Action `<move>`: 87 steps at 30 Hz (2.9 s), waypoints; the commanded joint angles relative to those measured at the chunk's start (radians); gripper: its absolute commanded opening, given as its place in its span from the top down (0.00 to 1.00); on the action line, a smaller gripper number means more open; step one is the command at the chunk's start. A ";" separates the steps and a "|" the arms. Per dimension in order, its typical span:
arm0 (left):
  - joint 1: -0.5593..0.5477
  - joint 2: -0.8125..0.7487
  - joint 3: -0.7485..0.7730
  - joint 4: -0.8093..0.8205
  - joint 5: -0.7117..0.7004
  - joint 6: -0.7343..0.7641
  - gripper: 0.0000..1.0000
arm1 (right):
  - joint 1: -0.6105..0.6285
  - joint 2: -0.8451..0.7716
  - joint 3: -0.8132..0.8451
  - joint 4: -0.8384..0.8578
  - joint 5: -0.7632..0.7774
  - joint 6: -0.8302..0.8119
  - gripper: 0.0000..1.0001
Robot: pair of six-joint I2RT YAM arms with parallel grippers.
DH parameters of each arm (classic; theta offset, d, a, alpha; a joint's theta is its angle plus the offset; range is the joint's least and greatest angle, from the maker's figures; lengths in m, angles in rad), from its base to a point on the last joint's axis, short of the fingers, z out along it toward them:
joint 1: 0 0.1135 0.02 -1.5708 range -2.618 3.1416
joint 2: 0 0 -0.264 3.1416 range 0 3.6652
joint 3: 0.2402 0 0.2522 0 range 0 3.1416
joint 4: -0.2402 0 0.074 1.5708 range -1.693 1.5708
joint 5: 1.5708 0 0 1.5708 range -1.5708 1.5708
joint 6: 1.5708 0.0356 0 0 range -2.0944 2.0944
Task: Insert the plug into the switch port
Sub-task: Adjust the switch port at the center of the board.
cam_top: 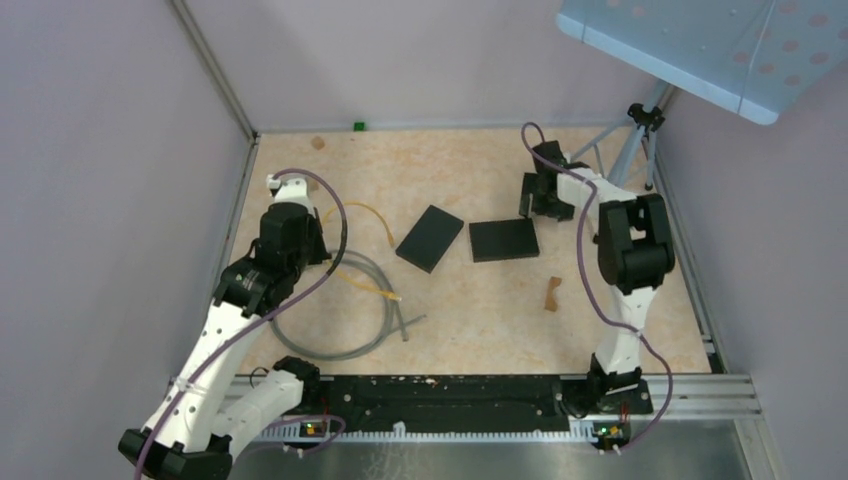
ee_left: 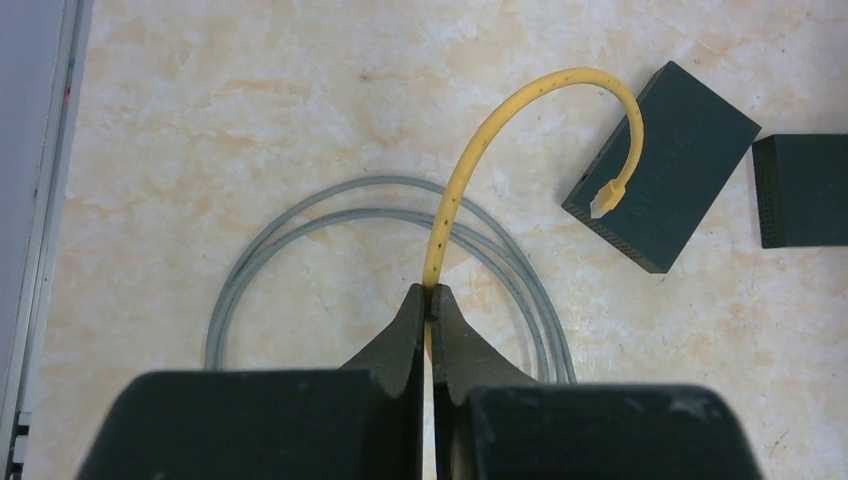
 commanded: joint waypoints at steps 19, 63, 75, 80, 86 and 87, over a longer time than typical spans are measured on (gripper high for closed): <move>0.002 -0.052 0.000 -0.006 -0.011 -0.028 0.99 | 0.342 -0.740 -0.526 0.203 -0.191 -0.006 0.22; 0.003 -0.085 0.050 -0.063 -0.047 -0.020 0.98 | 0.363 -0.042 -0.134 0.228 -0.043 0.052 0.07; 0.002 -0.104 0.052 -0.081 -0.072 -0.005 0.97 | 0.285 -0.256 -0.088 0.086 0.002 0.047 0.07; 0.003 -0.104 0.050 -0.074 -0.062 -0.008 0.97 | 0.183 -0.404 -0.274 0.065 0.007 0.093 0.07; 0.003 -0.100 0.046 -0.069 -0.048 -0.004 0.98 | 0.040 -0.523 -0.487 0.089 0.018 0.110 0.07; 0.002 -0.098 0.046 -0.067 -0.044 -0.004 0.98 | 0.031 -0.538 -0.508 0.086 0.036 0.111 0.07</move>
